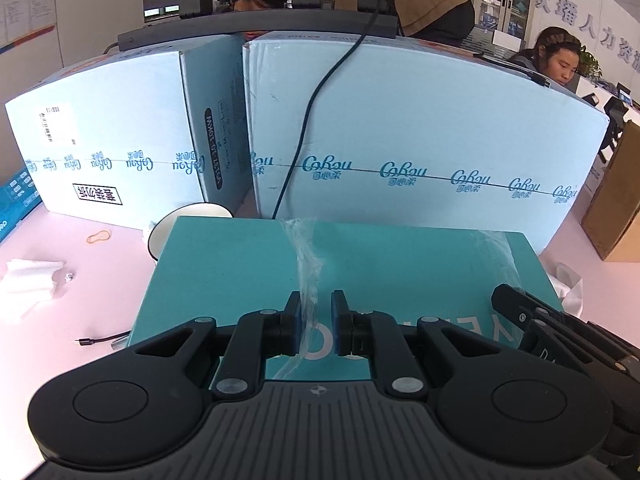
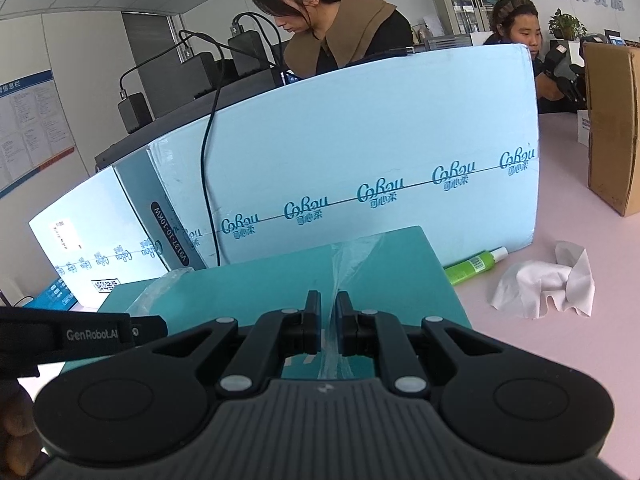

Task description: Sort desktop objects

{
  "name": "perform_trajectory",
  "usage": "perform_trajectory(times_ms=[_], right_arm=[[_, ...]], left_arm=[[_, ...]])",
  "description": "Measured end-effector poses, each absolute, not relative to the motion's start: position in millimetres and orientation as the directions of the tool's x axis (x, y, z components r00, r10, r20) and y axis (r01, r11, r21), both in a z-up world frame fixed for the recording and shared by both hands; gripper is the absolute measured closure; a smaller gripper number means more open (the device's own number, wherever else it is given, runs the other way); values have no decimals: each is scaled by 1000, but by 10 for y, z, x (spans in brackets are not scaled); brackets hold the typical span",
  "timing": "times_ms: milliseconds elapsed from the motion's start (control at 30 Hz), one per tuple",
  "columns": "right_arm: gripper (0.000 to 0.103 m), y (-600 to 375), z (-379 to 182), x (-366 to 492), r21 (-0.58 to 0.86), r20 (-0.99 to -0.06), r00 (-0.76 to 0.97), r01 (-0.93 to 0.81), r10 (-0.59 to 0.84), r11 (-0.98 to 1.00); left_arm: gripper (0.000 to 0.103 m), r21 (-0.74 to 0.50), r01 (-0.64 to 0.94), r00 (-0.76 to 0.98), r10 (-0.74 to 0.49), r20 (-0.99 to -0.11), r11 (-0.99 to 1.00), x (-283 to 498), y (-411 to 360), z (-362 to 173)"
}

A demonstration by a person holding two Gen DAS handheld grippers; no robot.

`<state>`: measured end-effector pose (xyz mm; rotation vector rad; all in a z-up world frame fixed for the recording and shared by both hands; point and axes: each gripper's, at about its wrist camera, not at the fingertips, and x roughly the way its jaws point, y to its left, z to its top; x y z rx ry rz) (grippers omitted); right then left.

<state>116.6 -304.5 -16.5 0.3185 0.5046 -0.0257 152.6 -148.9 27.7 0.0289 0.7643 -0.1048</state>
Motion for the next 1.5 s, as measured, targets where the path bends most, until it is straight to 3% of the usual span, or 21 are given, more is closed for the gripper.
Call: perform_trajectory(times_ms=[1500], right_arm=[[90, -2827, -181, 1140, 318, -465, 883, 96, 67, 943]], left_arm=[[93, 19, 103, 722, -61, -689, 994, 1594, -1295, 238]])
